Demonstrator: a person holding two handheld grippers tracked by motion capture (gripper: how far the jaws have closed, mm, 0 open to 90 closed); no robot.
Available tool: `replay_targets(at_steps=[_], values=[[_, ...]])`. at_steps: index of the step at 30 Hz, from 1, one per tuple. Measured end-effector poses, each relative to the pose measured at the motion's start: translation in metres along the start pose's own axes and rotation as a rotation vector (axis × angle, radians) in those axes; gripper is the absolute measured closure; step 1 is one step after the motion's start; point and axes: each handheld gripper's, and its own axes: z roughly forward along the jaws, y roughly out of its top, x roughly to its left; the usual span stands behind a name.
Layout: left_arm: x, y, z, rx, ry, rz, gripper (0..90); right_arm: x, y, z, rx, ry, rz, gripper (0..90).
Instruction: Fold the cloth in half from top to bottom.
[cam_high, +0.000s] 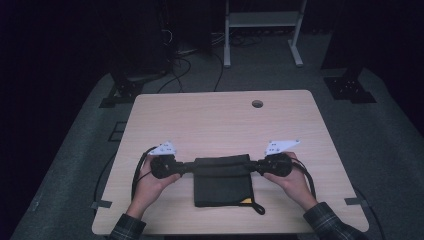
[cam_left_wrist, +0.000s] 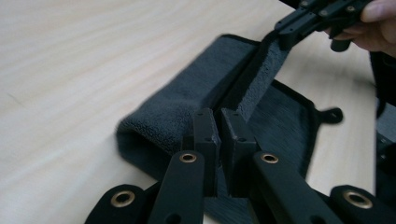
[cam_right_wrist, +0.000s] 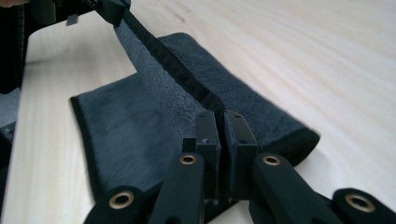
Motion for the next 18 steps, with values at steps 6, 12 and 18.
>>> replay_targets(at_steps=[6,12,18], values=[[-0.016,-0.014,-0.004,0.019,-0.019,0.001,85.7,0.017,-0.011,-0.007,0.015,0.016,-0.02,84.8],[-0.02,-0.029,0.0,0.071,-0.033,-0.009,85.6,0.033,-0.024,-0.006,0.054,0.036,-0.041,84.7],[-0.022,-0.038,0.008,0.136,-0.041,-0.004,84.9,0.039,-0.035,0.0,0.106,0.05,-0.043,84.2]])
